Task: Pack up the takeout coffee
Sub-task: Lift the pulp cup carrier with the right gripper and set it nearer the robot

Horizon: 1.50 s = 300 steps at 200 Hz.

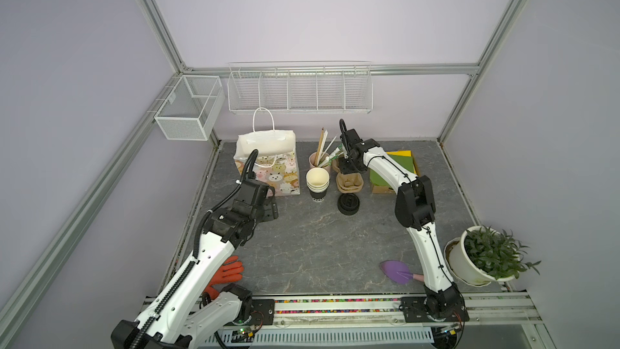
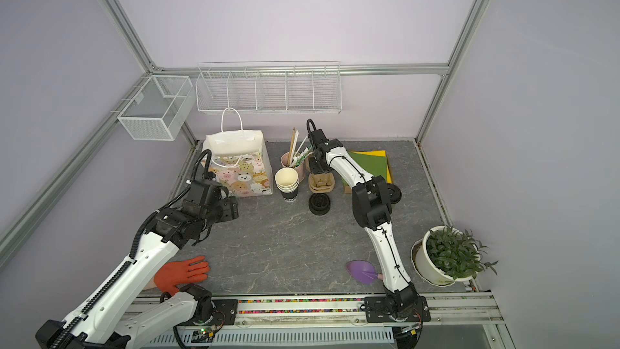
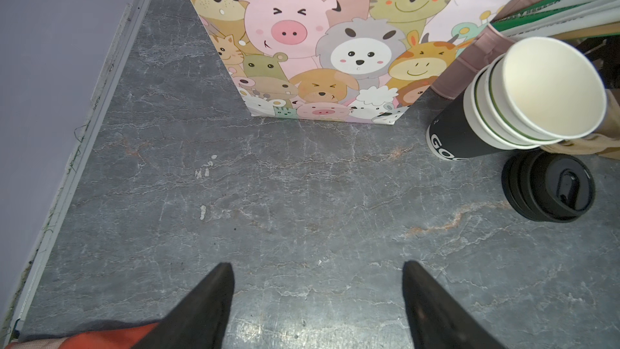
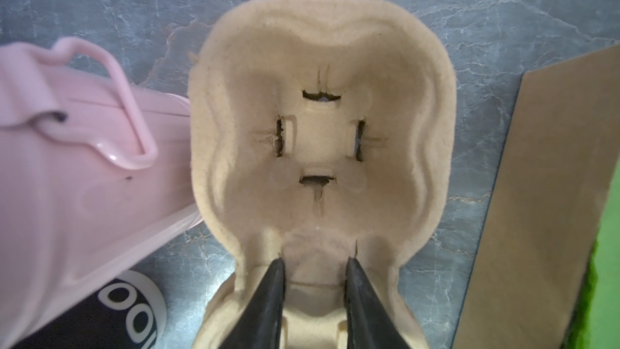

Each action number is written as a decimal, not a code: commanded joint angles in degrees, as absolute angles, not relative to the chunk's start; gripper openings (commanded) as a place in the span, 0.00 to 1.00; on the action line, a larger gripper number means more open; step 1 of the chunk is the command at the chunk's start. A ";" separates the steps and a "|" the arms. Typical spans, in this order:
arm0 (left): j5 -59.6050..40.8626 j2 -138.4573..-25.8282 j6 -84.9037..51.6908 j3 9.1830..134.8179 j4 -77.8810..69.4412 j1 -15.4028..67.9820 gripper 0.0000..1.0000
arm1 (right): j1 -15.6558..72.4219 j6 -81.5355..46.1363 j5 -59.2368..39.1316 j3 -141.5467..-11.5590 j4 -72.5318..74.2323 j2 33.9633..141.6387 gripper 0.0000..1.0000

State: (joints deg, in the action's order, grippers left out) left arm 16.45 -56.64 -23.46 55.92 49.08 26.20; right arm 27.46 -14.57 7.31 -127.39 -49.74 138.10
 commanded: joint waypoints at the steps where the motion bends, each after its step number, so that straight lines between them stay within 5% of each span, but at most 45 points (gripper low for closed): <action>1: 16.00 -56.88 -22.85 55.37 48.96 25.69 0.80 | 27.40 -15.05 8.17 -126.41 -51.22 133.75 0.32; 101: 15.80 -56.89 -22.79 55.37 48.96 25.36 0.80 | 28.34 -15.59 9.18 -119.19 -49.76 123.15 0.32; 225: 15.18 -55.80 -22.84 55.37 48.87 25.14 0.80 | 28.39 -20.78 13.83 -69.38 -39.64 83.83 0.33; 300: 15.59 -56.22 -22.85 55.28 48.87 25.18 0.80 | 27.67 -22.23 14.24 -55.92 -36.73 79.49 0.32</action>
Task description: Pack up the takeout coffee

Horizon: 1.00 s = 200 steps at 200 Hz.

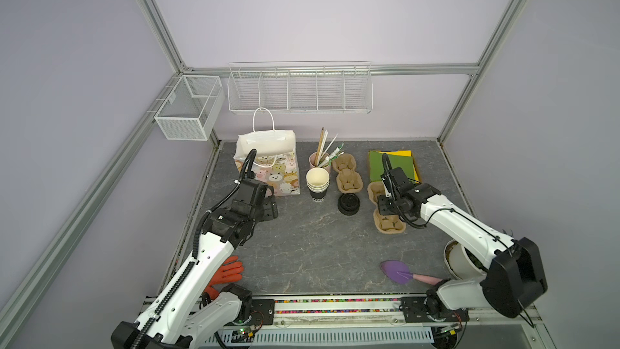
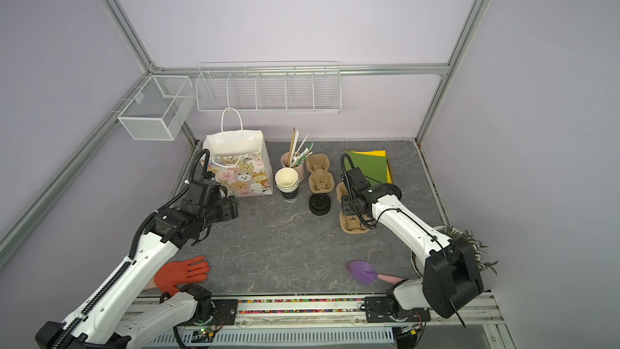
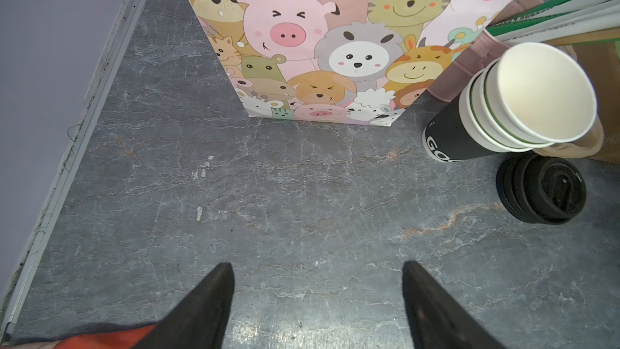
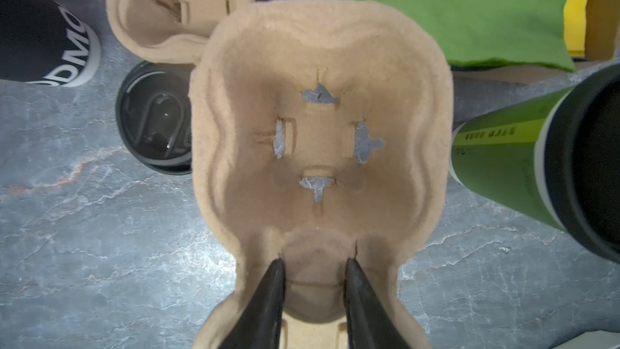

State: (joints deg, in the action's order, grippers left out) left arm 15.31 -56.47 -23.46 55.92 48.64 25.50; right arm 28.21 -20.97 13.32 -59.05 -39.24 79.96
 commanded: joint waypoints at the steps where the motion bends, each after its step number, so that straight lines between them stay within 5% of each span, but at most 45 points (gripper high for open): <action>1: 15.57 -56.24 -22.85 55.28 48.87 25.20 0.80 | 27.59 -22.28 14.24 -55.82 -36.60 79.47 0.32; 113: 15.37 -57.57 -22.85 55.54 48.87 25.18 0.80 | 26.05 -23.52 14.12 -49.12 -33.26 81.20 0.34; 200: 16.32 -53.10 -25.83 57.04 49.82 25.15 0.80 | 25.89 -23.48 14.57 -54.73 -39.38 70.36 0.74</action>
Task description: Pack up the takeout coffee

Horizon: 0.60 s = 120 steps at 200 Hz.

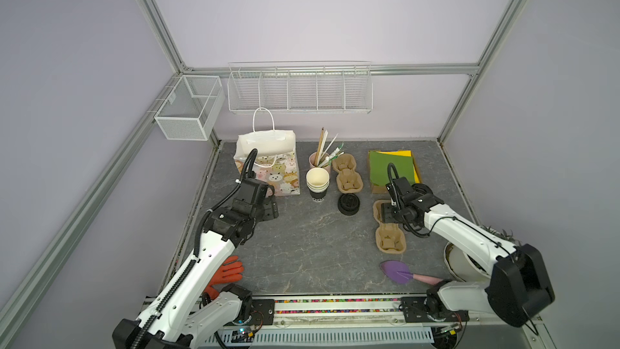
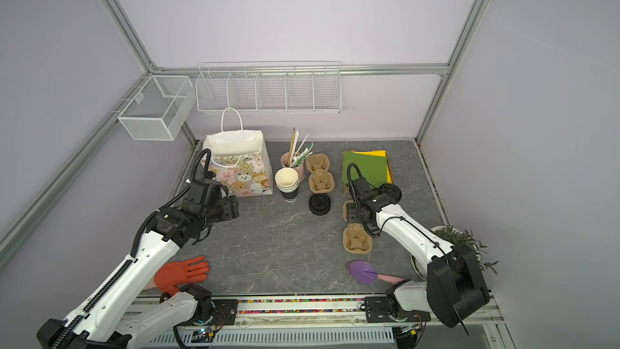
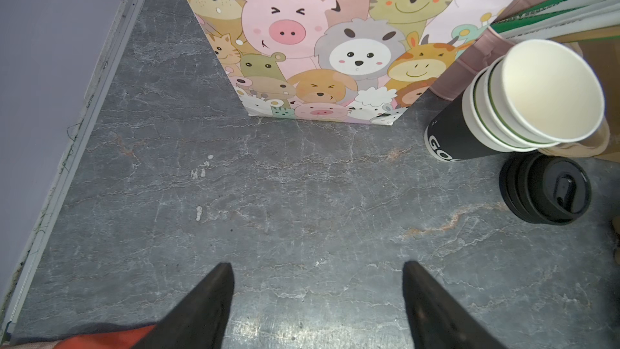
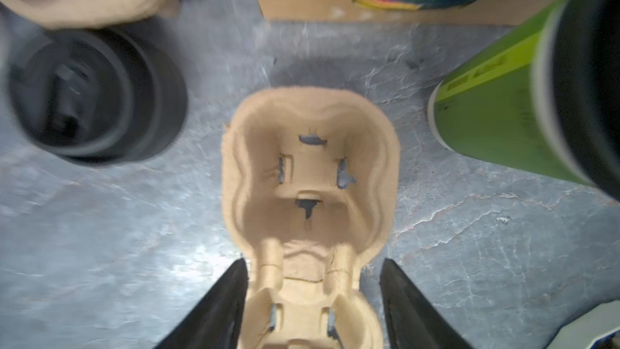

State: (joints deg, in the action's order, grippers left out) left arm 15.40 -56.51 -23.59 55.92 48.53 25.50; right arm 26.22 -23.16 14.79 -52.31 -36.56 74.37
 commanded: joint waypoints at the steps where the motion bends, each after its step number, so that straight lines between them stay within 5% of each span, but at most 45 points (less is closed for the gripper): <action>1: 16.29 -52.91 -25.92 57.08 49.83 25.14 0.80 | 25.91 -23.48 14.49 -54.79 -39.42 70.08 0.74; 59: 26.50 -50.17 -28.55 68.35 49.43 24.42 0.82 | 27.47 -22.00 5.56 -58.96 -38.37 65.90 0.85; 120: 21.77 -62.70 -31.29 79.99 46.41 12.13 0.81 | 35.60 -19.92 8.07 -65.88 -38.64 67.77 0.93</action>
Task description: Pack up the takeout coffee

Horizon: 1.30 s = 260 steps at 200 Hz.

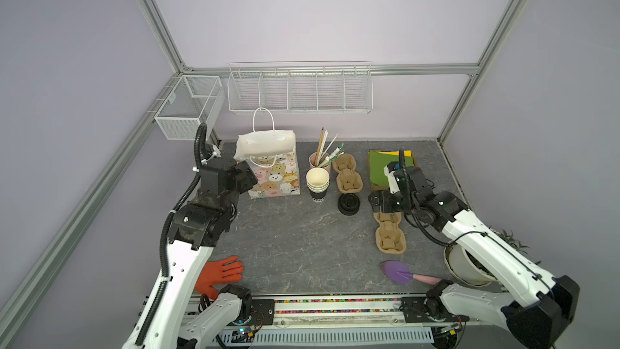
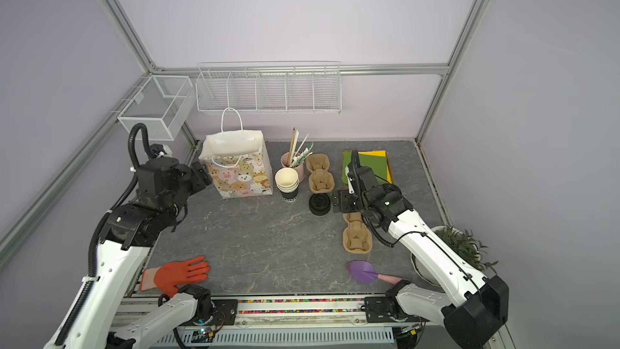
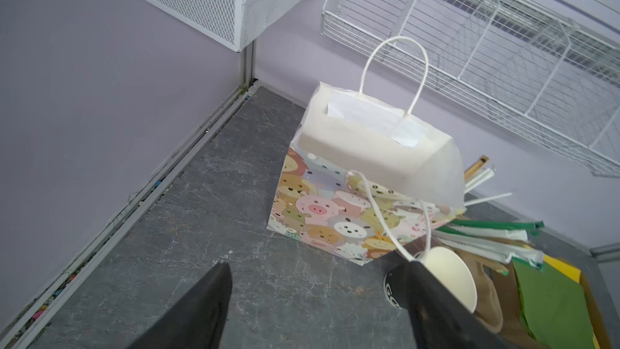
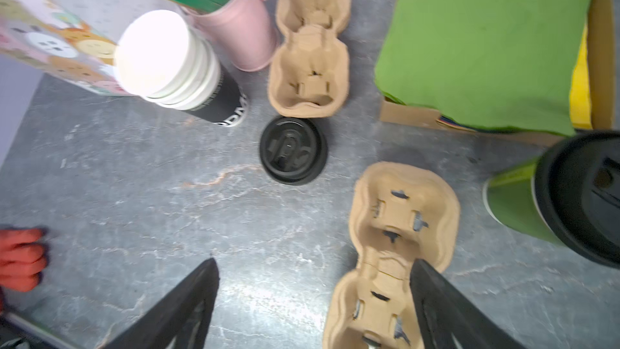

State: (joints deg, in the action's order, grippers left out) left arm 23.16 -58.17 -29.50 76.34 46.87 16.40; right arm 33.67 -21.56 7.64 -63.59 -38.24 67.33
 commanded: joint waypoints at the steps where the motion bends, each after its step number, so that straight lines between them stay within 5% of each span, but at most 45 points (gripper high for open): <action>1: 21.57 -62.99 -31.29 80.25 46.36 11.95 0.82 | 35.64 -19.89 8.08 -65.90 -38.61 67.77 0.93; 154: 25.58 -102.21 -26.79 114.98 62.82 6.27 0.73 | 37.97 -16.51 5.98 -65.14 -40.16 58.83 0.99; 260: 26.08 -109.31 -26.44 117.12 64.92 5.98 0.42 | 38.20 -15.48 5.72 -64.50 -40.89 57.13 0.98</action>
